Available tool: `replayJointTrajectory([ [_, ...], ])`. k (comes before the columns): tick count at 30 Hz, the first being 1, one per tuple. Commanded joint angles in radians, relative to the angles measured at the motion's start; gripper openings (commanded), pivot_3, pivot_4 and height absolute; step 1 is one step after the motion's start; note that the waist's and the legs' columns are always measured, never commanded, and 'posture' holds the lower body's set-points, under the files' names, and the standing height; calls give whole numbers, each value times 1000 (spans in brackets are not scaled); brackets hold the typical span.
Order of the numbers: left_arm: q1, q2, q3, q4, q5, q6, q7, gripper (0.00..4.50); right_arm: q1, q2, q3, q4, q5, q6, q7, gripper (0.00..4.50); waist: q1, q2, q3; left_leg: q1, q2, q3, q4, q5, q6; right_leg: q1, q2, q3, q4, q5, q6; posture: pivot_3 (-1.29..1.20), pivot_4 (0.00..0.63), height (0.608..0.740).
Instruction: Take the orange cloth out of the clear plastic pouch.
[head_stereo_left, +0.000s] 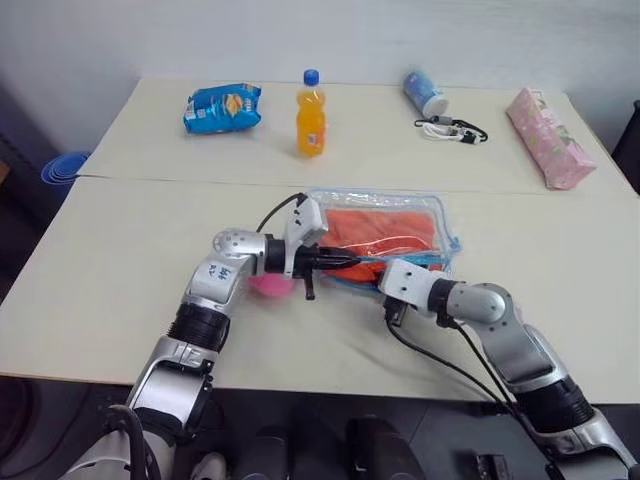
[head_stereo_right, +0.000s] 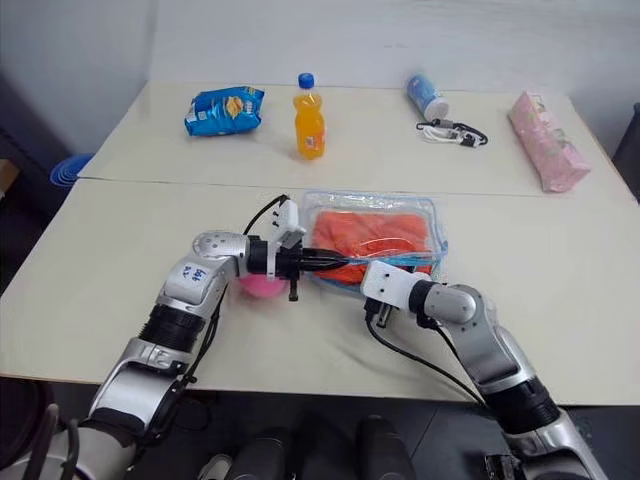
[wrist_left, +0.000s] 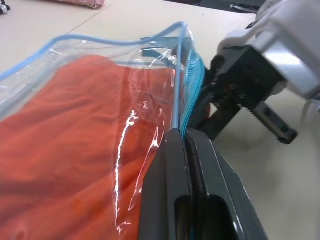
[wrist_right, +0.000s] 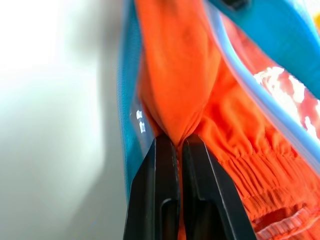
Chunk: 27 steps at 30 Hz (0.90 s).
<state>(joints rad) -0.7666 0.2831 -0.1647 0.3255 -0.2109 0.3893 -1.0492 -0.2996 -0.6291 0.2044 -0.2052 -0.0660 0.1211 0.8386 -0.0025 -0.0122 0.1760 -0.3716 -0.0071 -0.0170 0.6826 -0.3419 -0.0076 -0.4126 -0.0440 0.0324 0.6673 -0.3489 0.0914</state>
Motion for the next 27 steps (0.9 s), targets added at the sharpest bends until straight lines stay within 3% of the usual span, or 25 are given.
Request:
replayJointTrajectory([
  [1, -27, -9, 46, 27, -22, 41, 61, 0, 71, -51, -116, -126, 225, -93, 143, 16, 0, 0, 0, 0, 0, 0, 0, 0, 0, 0, 0, 0, 0, 0, 0, 0, 150, 740],
  [5, -48, -24, 79, 65, -41, 86, 115, 0, 211, -104, -223, -263, 459, 7, 228, 16, 4, -1, 1, 0, 0, -1, 0, 0, 0, 1, 0, -1, 0, 0, 0, 0, 150, 740],
  [8, -53, -25, 88, 72, -50, 106, 137, 0, 317, -164, -286, -350, 529, 36, 268, 16, 8, -1, 1, 0, 0, 0, 1, 0, 0, 2, 0, 0, -1, 0, 0, 0, 150, 740],
  [14, -51, -18, 110, 56, -58, 150, 176, 0, 523, -212, -515, -526, 755, 182, 224, 16, 9, -1, 1, 1, 1, 0, 0, 0, 0, 2, 0, 0, -1, 0, 0, 0, 150, 740],
  [18, -43, -14, 114, 34, -59, 169, 195, 0, 577, -227, -642, -578, 897, 281, 169, 16, 12, -1, 1, 1, 1, 0, 1, 0, 0, 2, 0, 0, -1, 0, 0, 0, 150, 740],
  [23, -45, 4, 118, 20, -45, 197, 241, 0, 609, -252, -897, -448, 1061, 398, 138, 16, 23, -1, 1, 1, 1, 0, 0, 0, 0, 2, 0, 1, -1, 0, 0, 0, 150, 740],
  [27, -30, 22, 113, -17, -58, 209, 227, 0, 534, -284, -969, -253, 960, 343, 153, 16, 27, -1, 1, 1, 1, 0, 0, -1, 1, 3, 0, 1, -3, 0, 0, 0, 150, 740],
])
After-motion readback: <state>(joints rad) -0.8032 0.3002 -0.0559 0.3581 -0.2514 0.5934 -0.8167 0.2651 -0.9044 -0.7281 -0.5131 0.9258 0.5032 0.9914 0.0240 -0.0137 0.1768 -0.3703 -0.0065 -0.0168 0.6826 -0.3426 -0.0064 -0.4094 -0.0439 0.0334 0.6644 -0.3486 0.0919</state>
